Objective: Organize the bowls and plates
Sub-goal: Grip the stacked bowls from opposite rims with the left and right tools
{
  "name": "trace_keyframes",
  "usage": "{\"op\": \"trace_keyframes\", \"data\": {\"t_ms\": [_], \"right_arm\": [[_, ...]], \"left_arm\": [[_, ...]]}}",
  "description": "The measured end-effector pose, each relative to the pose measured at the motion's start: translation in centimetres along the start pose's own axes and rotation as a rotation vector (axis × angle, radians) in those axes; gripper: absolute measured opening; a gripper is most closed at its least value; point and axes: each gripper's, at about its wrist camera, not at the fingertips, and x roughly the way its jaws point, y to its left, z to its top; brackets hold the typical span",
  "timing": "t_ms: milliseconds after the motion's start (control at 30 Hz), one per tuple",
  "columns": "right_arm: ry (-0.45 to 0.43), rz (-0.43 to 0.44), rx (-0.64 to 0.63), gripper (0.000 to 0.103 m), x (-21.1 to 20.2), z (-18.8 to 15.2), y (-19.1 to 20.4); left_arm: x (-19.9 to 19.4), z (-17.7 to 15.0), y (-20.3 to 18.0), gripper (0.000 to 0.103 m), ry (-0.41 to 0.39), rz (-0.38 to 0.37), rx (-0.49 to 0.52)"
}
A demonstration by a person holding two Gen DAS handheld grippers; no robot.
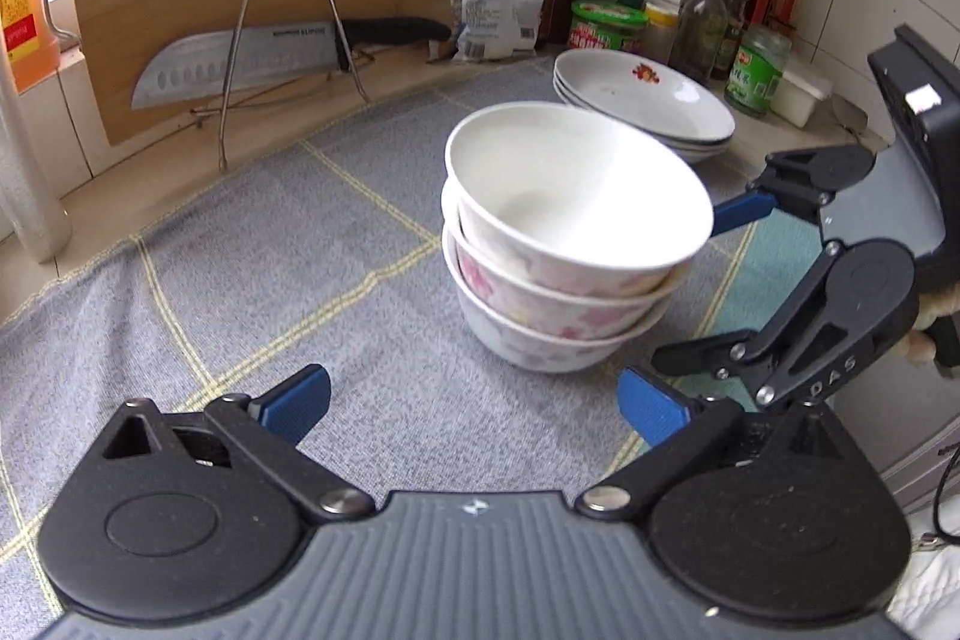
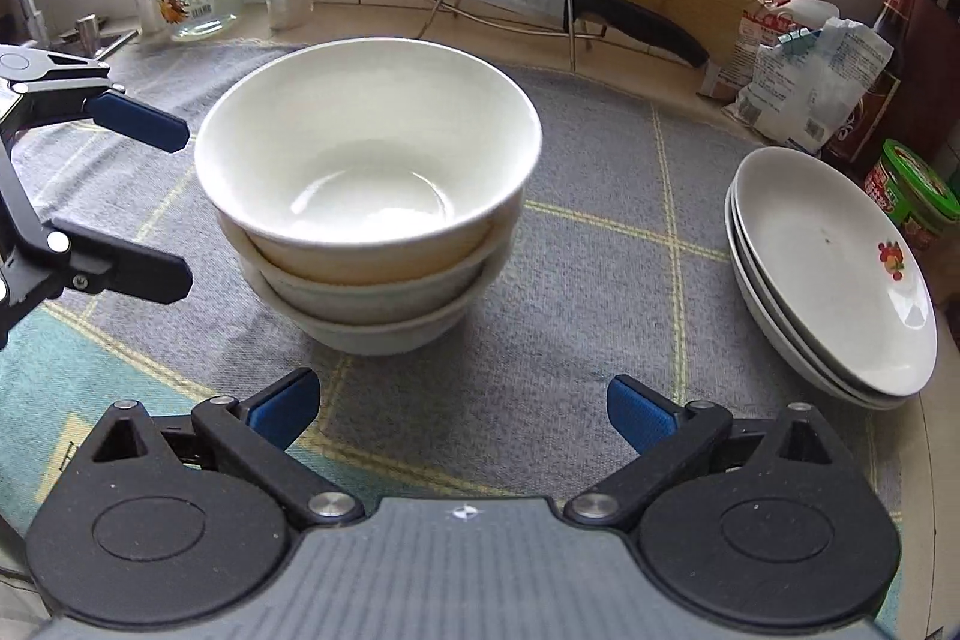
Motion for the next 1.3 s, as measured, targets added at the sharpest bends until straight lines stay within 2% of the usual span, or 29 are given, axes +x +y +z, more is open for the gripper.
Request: {"op": "trace_keyframes", "data": {"t_ms": [200,367,600,700,1067,1300], "right_arm": [[0.037,-0.029,0.000,0.103,1.0,-0.1,-0.1],[0.051,-0.001,-0.068,0.103,1.6,0.3,-0.1],[0.079,0.154,-0.116,0.103,2.8,0.9,-2.2],[0.079,0.200,-0.181,0.103,3.0,1.2,-2.9],[-0.026,0.319,-0.291,0.103,2.7,0.0,-5.1],[-0.034,0.326,-0.327,0.103,3.0,0.4,-5.0]], "left_arm": [[2.8,-0.5,-0.7,0.101,0.026,-0.001,0.093],[4.3,0.2,-1.4,0.101,0.037,-0.008,0.120],[5.7,1.0,-2.2,0.102,0.076,0.026,0.111],[5.9,1.2,-2.3,0.103,0.079,0.039,0.093],[5.7,1.0,-2.8,0.103,0.077,0.084,0.042],[5.7,0.9,-2.8,0.103,0.070,0.072,0.057]]}}
